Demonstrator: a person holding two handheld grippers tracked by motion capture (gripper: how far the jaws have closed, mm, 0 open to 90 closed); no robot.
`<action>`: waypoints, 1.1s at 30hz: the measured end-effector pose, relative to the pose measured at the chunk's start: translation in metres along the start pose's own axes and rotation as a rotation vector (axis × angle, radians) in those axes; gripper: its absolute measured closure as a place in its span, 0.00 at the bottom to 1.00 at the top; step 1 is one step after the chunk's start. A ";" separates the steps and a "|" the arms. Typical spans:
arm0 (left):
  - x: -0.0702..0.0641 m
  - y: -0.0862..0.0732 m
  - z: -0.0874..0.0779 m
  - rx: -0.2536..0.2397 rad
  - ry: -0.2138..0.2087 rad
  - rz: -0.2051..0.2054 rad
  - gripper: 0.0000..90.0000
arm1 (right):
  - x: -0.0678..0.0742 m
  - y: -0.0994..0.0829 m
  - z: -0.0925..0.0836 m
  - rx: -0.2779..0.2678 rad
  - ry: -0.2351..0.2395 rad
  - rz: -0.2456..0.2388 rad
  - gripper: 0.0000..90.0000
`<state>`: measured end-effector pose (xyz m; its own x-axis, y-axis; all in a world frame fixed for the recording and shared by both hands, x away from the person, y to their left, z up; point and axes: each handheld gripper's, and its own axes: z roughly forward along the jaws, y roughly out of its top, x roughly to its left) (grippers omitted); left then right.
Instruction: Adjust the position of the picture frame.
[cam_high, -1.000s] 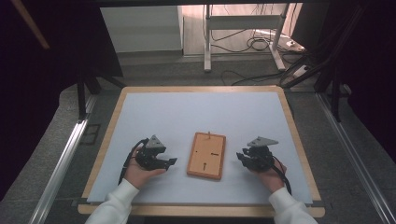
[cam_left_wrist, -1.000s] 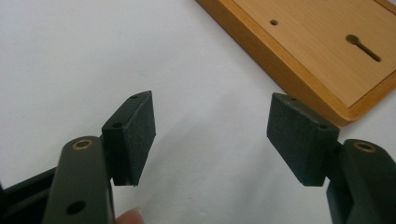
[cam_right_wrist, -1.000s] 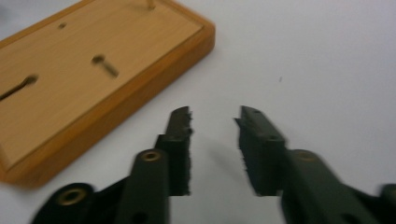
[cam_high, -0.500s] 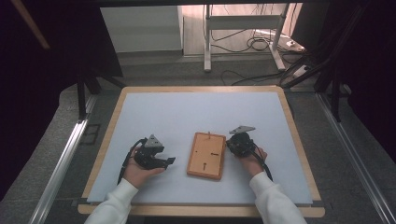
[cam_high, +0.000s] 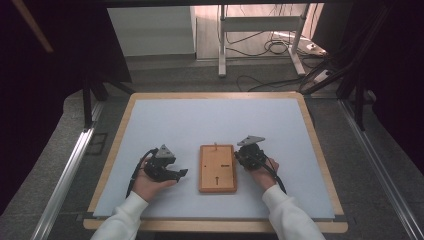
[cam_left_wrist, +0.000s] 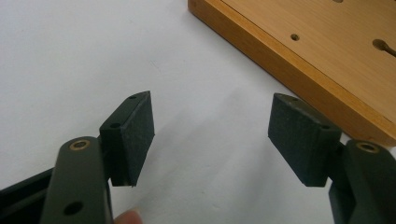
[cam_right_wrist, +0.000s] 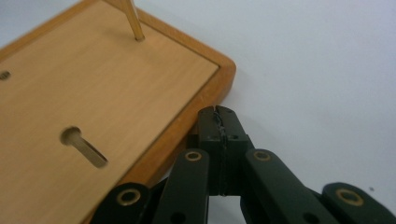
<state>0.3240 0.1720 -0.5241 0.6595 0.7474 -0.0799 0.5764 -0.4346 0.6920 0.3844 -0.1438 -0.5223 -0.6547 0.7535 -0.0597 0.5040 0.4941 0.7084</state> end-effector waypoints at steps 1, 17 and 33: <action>0.000 0.000 0.000 0.000 0.000 -0.001 0.35 | 0.001 0.001 -0.001 -0.002 0.001 -0.003 1.00; 0.003 -0.001 -0.001 -0.012 0.001 -0.005 0.35 | 0.002 -0.036 -0.055 -0.029 0.048 -0.026 1.00; 0.001 0.000 -0.002 -0.030 0.004 0.018 0.35 | -0.004 -0.084 -0.106 -0.072 0.068 0.008 0.56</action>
<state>0.3243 0.1736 -0.5227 0.6676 0.7417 -0.0639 0.5493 -0.4329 0.7148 0.2847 -0.2343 -0.5073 -0.6889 0.7248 -0.0082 0.4686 0.4540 0.7578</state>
